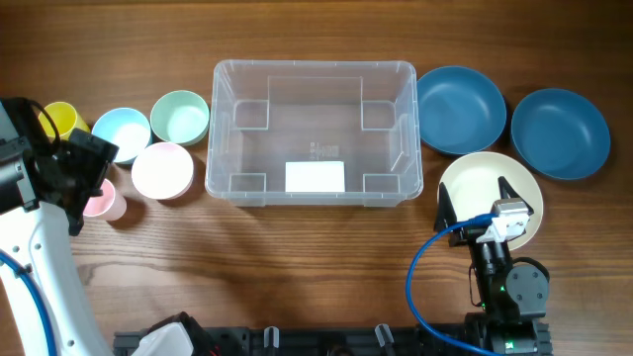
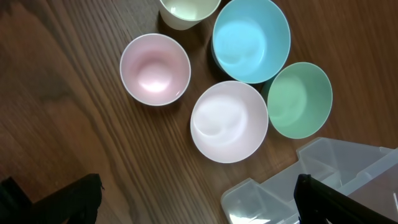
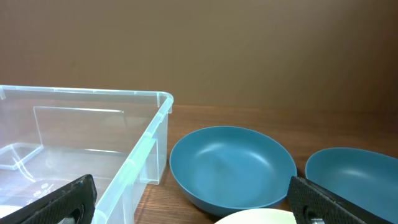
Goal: Pack container
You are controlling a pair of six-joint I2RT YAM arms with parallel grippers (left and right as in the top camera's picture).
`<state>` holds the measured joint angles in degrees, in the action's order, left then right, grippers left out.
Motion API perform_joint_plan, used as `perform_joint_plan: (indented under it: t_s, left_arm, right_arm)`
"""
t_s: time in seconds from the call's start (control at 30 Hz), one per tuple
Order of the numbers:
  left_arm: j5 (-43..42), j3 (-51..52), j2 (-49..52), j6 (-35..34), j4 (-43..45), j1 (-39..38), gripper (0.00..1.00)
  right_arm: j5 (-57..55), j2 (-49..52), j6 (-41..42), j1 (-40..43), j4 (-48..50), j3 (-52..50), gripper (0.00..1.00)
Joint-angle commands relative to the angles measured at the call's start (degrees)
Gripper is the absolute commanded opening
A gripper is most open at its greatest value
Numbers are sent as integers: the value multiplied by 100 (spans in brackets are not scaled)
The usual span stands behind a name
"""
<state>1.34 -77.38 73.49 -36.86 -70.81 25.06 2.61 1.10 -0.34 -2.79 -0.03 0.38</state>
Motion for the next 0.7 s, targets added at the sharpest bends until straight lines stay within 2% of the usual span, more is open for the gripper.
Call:
perform_joint_plan:
  t_s: [0.0,0.47,0.57,0.67]
  left_arm:
    - [-87,-94,-96,-111,-22,31,100]
    - [-87,-94,-96,-111,-22,31,100]
    - [-87,-94,-96,-111,-22,31,100]
    - [-87,-94,-96,-111,-22,31,100]
  right_arm:
    - [90,-17,-79,31,15,-9,100]
    - [85,-17,-116,31,90,-9,100]
    - [90,-17,105,31,367,7,100]
    - [-151,-17,525,31,4,323,100]
